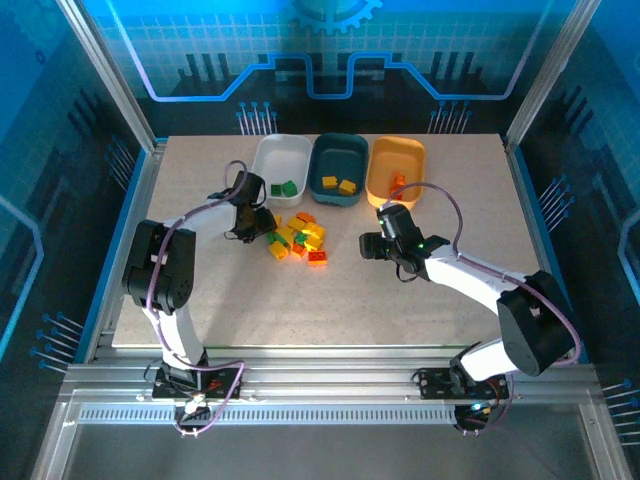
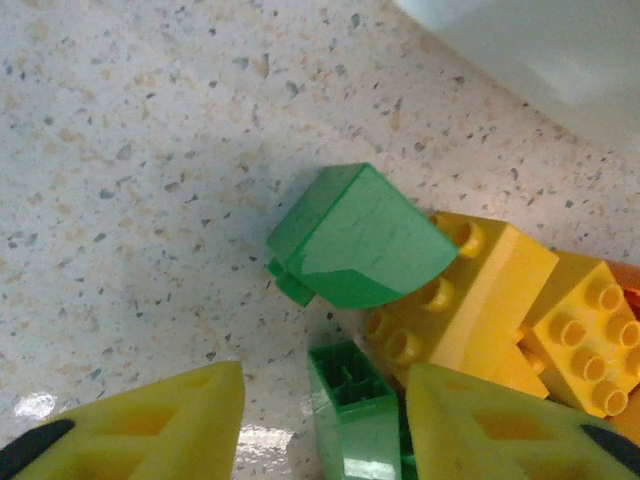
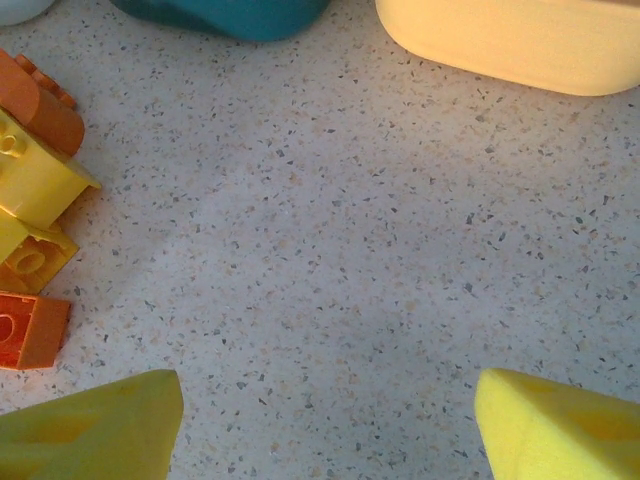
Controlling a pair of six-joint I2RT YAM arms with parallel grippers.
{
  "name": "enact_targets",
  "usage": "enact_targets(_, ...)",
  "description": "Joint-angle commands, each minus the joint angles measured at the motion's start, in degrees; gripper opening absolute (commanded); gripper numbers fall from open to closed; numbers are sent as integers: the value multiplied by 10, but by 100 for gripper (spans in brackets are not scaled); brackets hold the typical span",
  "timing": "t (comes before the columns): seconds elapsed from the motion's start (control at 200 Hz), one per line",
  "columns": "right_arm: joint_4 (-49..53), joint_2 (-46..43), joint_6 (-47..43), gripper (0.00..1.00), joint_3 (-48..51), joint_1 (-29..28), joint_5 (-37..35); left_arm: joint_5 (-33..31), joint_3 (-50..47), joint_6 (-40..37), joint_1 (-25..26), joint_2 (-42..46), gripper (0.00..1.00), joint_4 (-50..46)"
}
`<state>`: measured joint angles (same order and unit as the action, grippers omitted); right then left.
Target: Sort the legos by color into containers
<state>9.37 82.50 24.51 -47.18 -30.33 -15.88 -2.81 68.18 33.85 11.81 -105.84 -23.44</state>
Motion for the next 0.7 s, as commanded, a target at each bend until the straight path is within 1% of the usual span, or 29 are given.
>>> enact_targets(0.0, -3, -14, 8, 78, 9, 5, -9, -10, 1, -16, 3, -22, 46, -5)
enact_targets(0.165, -3, -18, 8, 78, 10, 4, -11, -14, -16, -21, 3, -17, 43, -9)
enact_targets(0.395, 0, -19, 6, 78, 9, 4, -10, -5, -59, -7, 4, 22, 44, 5)
enact_targets(0.575, 1, -21, 6, 78, 9, 5, -9, 11, -66, -2, 6, 24, 45, 5)
enact_targets(0.69, 1, -23, 6, 78, 9, 5, -10, 9, -78, 1, 6, 32, 45, 8)
